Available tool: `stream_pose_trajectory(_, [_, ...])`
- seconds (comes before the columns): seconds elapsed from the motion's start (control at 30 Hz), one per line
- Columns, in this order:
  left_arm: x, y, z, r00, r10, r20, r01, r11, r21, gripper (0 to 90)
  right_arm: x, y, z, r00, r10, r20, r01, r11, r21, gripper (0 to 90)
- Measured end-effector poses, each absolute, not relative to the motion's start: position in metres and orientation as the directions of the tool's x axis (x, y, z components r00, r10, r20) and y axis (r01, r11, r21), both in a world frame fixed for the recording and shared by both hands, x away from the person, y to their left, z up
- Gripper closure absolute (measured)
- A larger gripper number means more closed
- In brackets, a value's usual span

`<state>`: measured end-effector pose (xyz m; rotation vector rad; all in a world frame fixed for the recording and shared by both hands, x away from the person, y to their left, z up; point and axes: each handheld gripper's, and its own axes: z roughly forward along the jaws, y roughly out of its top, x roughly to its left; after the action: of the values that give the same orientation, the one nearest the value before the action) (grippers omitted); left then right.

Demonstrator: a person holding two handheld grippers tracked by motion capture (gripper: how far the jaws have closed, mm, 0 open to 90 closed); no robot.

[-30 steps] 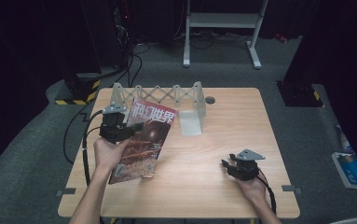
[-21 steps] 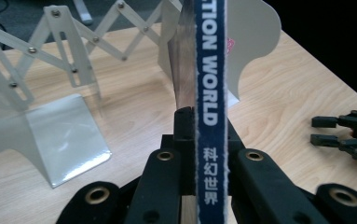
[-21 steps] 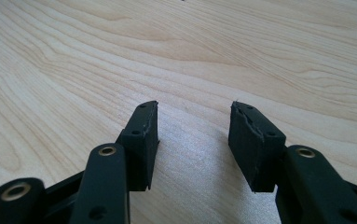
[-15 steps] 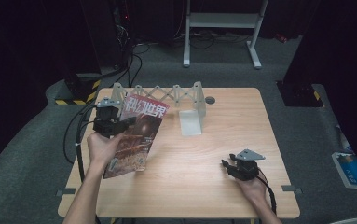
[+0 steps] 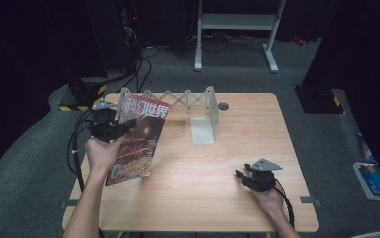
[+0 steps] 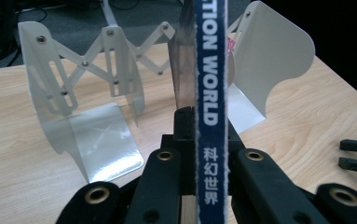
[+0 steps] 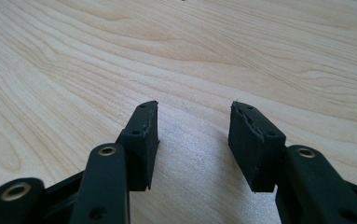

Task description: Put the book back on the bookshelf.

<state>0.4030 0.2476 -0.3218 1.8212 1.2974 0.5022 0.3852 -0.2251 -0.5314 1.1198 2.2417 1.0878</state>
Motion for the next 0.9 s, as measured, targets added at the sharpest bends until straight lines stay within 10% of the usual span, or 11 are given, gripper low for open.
stream_pose_trajectory(0.9, [0.412,0.272,-0.314,0.294,0.948,-0.123,0.545,-0.061,0.836,83.8,0.384,-0.225,-0.532,-0.594,0.804,-0.014,0.483,0.371,0.793,52.2])
